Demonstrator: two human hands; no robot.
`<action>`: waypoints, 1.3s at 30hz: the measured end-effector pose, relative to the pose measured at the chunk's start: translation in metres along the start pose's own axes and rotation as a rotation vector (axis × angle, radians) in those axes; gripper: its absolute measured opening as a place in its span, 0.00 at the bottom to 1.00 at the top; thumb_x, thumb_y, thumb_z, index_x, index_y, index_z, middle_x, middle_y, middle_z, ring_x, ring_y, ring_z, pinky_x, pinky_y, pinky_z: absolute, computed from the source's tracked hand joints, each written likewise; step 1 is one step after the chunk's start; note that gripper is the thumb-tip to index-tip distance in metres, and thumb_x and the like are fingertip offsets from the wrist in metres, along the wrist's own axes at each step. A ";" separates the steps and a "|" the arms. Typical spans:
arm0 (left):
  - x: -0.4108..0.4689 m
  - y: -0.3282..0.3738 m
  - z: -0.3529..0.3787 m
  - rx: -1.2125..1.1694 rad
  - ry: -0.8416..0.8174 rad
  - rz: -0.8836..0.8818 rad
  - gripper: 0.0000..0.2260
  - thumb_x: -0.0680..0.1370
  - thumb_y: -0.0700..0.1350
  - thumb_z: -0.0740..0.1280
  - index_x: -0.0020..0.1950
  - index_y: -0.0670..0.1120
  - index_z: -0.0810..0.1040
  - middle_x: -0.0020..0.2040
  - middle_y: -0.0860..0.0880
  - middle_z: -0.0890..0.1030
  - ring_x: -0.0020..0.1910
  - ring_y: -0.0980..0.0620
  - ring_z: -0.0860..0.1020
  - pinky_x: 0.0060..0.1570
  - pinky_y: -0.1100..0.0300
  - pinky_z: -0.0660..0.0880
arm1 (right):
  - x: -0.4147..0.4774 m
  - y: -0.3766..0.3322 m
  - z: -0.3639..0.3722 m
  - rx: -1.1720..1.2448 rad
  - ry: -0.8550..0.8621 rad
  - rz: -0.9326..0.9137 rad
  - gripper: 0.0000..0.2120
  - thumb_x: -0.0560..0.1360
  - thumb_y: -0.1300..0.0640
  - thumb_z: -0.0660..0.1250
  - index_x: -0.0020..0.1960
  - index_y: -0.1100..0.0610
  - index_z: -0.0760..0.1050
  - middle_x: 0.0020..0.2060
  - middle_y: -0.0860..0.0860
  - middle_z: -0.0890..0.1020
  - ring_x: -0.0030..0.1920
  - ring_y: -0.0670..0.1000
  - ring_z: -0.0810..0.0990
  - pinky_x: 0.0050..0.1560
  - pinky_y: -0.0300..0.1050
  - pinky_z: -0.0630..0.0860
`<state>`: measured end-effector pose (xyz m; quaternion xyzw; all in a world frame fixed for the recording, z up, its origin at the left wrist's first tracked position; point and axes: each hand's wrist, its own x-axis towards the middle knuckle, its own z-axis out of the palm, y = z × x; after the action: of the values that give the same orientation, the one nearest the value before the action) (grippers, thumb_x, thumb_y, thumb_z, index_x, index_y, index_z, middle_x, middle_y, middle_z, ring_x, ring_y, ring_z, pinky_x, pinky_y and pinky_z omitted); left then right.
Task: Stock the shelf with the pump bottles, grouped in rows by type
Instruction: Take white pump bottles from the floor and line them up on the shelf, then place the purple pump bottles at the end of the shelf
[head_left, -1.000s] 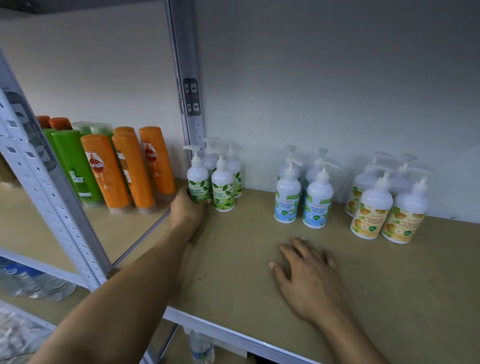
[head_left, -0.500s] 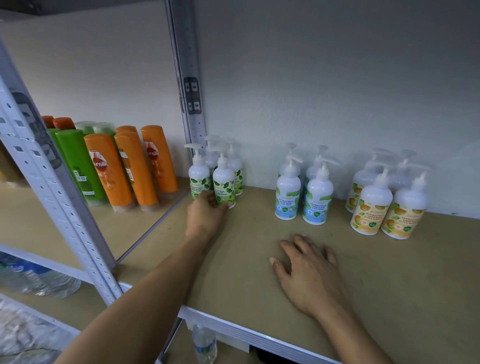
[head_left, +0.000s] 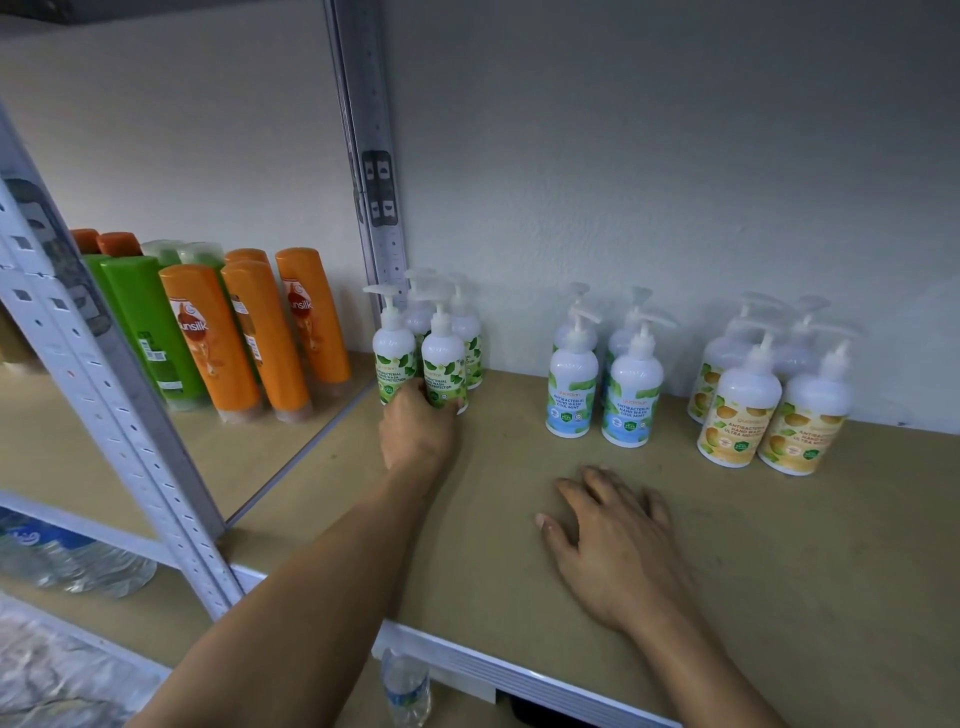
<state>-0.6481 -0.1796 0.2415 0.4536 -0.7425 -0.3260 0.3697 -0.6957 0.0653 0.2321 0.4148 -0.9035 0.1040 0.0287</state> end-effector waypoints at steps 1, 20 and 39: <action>0.000 0.000 0.001 0.009 0.001 0.000 0.15 0.72 0.53 0.75 0.55 0.51 0.79 0.52 0.50 0.84 0.53 0.43 0.80 0.54 0.48 0.78 | 0.000 0.000 0.000 0.002 0.001 0.000 0.40 0.70 0.32 0.35 0.75 0.44 0.63 0.78 0.46 0.61 0.79 0.47 0.55 0.76 0.60 0.52; -0.094 -0.035 -0.091 0.653 -0.435 0.296 0.28 0.80 0.67 0.52 0.78 0.57 0.64 0.80 0.54 0.60 0.80 0.51 0.56 0.76 0.44 0.53 | -0.022 -0.008 -0.010 0.009 -0.123 -0.062 0.36 0.76 0.27 0.46 0.80 0.41 0.54 0.81 0.47 0.53 0.80 0.50 0.49 0.77 0.60 0.48; -0.280 -0.202 -0.336 0.601 -0.595 0.159 0.26 0.80 0.60 0.65 0.77 0.58 0.66 0.81 0.54 0.60 0.76 0.48 0.64 0.72 0.48 0.65 | -0.179 -0.171 0.002 0.088 -0.464 -0.514 0.36 0.77 0.32 0.61 0.80 0.38 0.49 0.82 0.48 0.49 0.80 0.54 0.51 0.77 0.61 0.53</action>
<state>-0.1888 -0.0496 0.1774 0.3688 -0.9114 -0.1821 0.0149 -0.4495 0.0898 0.2335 0.6421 -0.7467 0.0352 -0.1699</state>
